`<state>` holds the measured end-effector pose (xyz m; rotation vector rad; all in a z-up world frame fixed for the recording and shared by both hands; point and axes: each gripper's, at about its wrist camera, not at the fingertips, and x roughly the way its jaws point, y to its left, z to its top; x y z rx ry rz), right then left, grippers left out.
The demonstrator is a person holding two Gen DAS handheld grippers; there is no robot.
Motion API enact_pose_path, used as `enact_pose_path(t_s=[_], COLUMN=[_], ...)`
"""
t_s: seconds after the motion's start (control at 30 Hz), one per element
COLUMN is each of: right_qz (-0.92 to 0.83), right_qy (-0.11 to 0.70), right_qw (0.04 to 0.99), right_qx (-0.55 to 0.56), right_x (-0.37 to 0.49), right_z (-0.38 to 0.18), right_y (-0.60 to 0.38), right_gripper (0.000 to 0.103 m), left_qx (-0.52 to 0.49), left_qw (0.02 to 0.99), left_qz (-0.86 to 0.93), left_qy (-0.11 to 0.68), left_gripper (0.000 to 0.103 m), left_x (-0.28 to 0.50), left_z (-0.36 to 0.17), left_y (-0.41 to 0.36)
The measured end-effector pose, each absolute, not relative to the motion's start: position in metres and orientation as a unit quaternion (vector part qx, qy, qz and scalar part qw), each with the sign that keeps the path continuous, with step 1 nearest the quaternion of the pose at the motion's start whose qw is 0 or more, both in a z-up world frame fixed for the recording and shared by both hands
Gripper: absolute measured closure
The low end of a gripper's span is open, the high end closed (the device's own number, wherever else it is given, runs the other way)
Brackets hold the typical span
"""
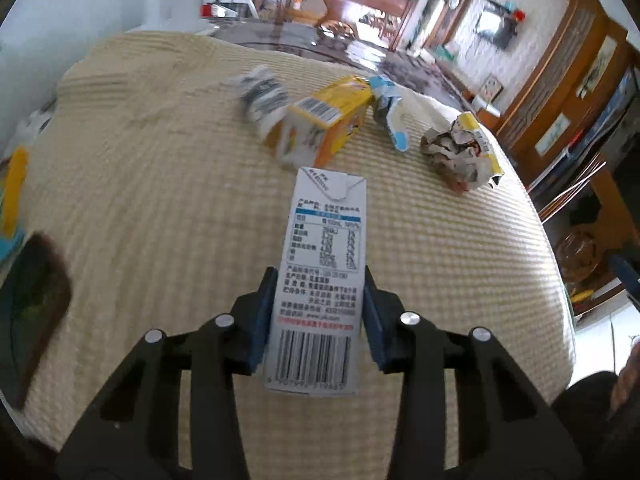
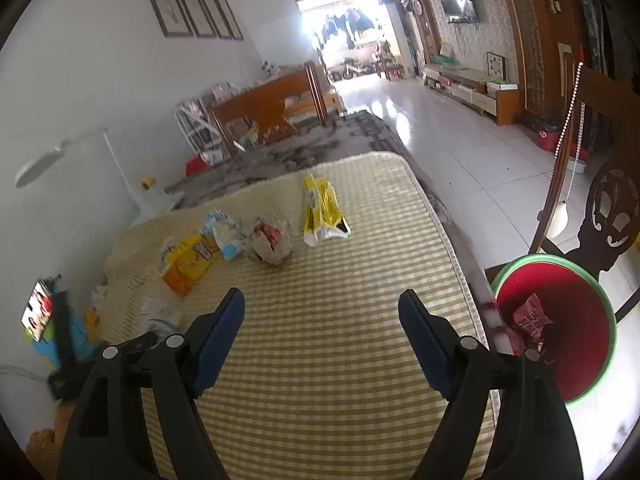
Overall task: Collect trash
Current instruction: 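Grasp the white milk carton with the left tool while the right tool grasps crumpled newspaper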
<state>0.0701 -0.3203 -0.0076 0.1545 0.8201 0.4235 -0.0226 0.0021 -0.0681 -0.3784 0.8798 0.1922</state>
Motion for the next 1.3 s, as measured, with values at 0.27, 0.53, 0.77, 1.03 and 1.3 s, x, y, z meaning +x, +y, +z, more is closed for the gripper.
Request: enact_pose_path(t_s=[0.27,0.53,0.77,1.03,1.3], right_qz=[0.208,0.204,0.192,0.168,0.186], right_qy=[0.470,0.462,0.488,0.520,0.523], right_qw=[0.854,0.862,0.851,0.838,0.831], right_qx=[0.080,0.052,0.002,0.005,0.039], right_x=[0.106,0.172,0.217,0.223,0.217], right_z=[-0.041,-0.035,-0.062,-0.087,-0.085], right_y=[-0.280,-0.205,-0.139,-0.132,-0.154], right_gripper=[0.026,0.026,0.024,0.039,0.078], left_qx=[-0.160,-0.198,-0.214,-0.221,-0.230], left_qw=[0.904,0.904,0.902,0.898,0.891], left_qz=[0.085,0.059,0.045,0.031,0.029], left_qy=[0.386,0.375,0.373,0.379,0.390], left_gripper=[0.067,0.067,0.064,0.048,0.043], left_x=[-0.040,-0.034,-0.031,-0.025,-0.022], left_z=[-0.067,-0.071,-0.073,-0.076,-0.083], left_y=[0.006,0.017,0.018,0.011,0.009])
